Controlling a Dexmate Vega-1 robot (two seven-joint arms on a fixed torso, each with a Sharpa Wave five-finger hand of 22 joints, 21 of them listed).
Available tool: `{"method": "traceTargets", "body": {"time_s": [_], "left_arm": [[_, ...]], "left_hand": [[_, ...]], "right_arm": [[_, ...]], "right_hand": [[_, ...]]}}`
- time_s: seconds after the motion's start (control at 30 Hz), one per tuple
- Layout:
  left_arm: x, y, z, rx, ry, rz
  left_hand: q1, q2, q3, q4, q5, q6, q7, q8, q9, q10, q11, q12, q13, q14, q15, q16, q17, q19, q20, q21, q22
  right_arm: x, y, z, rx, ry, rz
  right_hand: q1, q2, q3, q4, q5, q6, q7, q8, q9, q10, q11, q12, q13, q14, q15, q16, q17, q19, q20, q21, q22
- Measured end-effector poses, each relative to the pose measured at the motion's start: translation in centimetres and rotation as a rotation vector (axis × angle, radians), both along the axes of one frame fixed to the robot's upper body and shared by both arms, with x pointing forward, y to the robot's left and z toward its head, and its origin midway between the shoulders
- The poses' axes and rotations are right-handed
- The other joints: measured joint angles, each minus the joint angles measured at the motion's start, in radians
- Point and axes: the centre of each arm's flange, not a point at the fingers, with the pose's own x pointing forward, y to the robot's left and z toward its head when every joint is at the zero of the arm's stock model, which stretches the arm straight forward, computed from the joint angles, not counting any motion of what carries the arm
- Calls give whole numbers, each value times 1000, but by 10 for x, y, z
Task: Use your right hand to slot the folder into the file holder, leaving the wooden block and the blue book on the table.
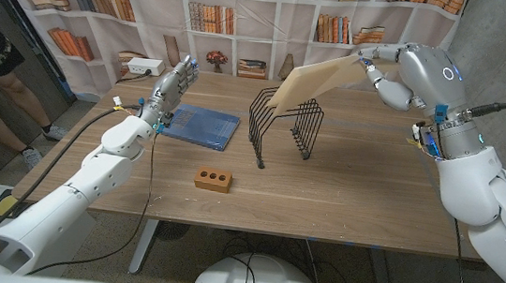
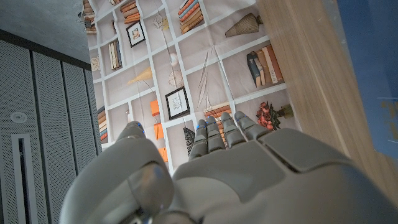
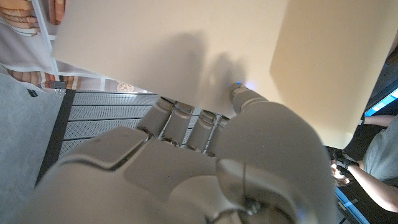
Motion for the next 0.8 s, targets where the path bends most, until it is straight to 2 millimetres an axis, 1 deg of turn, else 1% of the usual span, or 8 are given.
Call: {"method": "traceTargets", "body": {"time_s": [0.07, 0.13, 0.27, 0.43, 0.6, 0.7, 0.8], "left_arm": [[0, 0, 0, 0, -1, -1], [2, 1, -4, -8, 6, -1], [2, 1, -5, -9, 6, -6], [4, 3, -8, -14, 14, -5], [5, 4, -10, -16, 18, -5], [5, 4, -11, -17, 19, -5], [6, 5, -12, -18, 24, -6]], "left_hand": [[0, 0, 0, 0, 0, 0, 0, 0, 0, 0, 0, 0, 0, 0, 0, 0, 0, 2, 2, 0, 0], [0, 0, 0, 0, 0, 0, 0, 0, 0, 0, 0, 0, 0, 0, 0, 0, 0, 2, 2, 0, 0], [0, 0, 0, 0, 0, 0, 0, 0, 0, 0, 0, 0, 0, 0, 0, 0, 0, 2, 2, 0, 0], [0, 0, 0, 0, 0, 0, 0, 0, 0, 0, 0, 0, 0, 0, 0, 0, 0, 2, 2, 0, 0], [0, 0, 0, 0, 0, 0, 0, 0, 0, 0, 0, 0, 0, 0, 0, 0, 0, 5, 5, 0, 0], [0, 0, 0, 0, 0, 0, 0, 0, 0, 5, 5, 0, 0, 0, 0, 0, 0, 5, 5, 0, 0], [0, 0, 0, 0, 0, 0, 0, 0, 0, 5, 5, 0, 0, 0, 0, 0, 0, 5, 5, 0, 0]], "right_arm": [[-1, 2, 1, -3, -4, 4], [2, 2, 3, -4, 2, -12], [3, 9, 6, -13, -3, 1], [8, 11, 7, -12, 4, -3], [13, 15, 9, -15, 7, -5], [15, 17, 10, -15, 8, -8], [18, 20, 11, -11, 15, -12]], "right_hand": [[0, 0, 0, 0, 0, 2, 2, 0, 0, 0, 0, 0, 0, 0, 0, 0, 0, 0, 0, 0, 0], [-1, 1, 0, 0, 0, 2, 2, 0, 0, 0, 0, 0, 0, 0, 0, 0, 0, 0, 0, 2, 0], [-3, 3, 0, 0, 0, 2, 2, -2, 0, 0, 0, 0, 0, 0, 0, 0, 0, 0, 0, 4, 0], [-4, 4, 0, 0, 0, 5, 5, -2, 0, 5, 5, 0, 0, 0, 0, 0, 0, 0, 0, 4, 0], [-4, 4, 0, 0, 0, 5, 5, -2, 0, 6, 5, 0, 0, 0, 0, 0, 0, 0, 0, 4, 0], [-4, 4, 0, 0, 0, 5, 5, -2, 0, 6, 5, 0, 0, 0, 0, 0, 0, 0, 0, 8, 0], [-4, 4, 0, 0, 0, 8, 3, -2, 0, 5, 5, 0, 0, 0, 0, 0, 0, 0, 0, 8, 0]]}}
